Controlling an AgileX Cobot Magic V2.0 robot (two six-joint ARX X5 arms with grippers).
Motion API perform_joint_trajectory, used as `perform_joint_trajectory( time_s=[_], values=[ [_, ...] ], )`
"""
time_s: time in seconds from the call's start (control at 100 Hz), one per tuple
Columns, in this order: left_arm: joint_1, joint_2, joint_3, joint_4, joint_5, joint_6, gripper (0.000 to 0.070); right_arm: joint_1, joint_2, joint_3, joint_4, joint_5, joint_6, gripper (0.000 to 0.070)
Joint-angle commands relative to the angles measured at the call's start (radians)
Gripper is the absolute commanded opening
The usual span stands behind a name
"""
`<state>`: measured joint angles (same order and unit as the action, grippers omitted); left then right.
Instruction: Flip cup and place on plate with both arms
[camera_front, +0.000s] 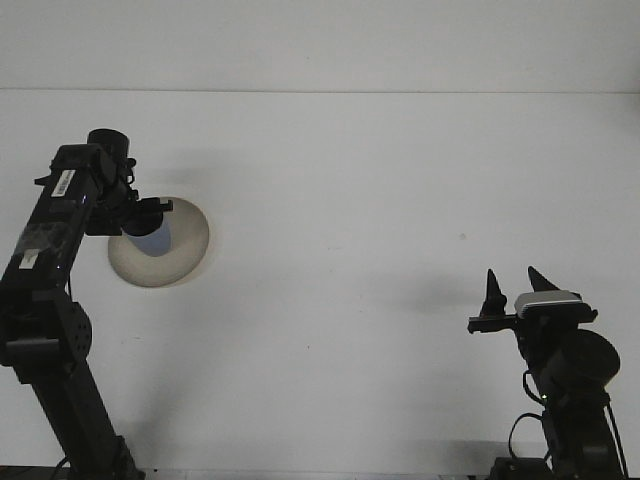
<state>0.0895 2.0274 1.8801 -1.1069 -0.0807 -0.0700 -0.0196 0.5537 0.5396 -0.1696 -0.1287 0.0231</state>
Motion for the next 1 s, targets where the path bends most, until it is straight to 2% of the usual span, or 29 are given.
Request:
perform_joint_trajectory(
  time_s=[0.0,0.68,0.99],
  values=[
    [0.004,-0.035,0.025,-0.001,-0.001,-0.006,0.0386,0.002,0.002,0.004,0.013,0.0,0.01,0.0438],
    [-0.009,-0.519,0.01,-0.004,0.011,-0.025,0.0383,0.002,0.002,0.004,0.012,0.0,0.01,0.0438],
    [-0.129,-0.778,-0.22,0.151,0.011,-0.029,0.0383,0.002,0.002,0.004,0.012,0.0,0.01,0.0438]
  ],
)
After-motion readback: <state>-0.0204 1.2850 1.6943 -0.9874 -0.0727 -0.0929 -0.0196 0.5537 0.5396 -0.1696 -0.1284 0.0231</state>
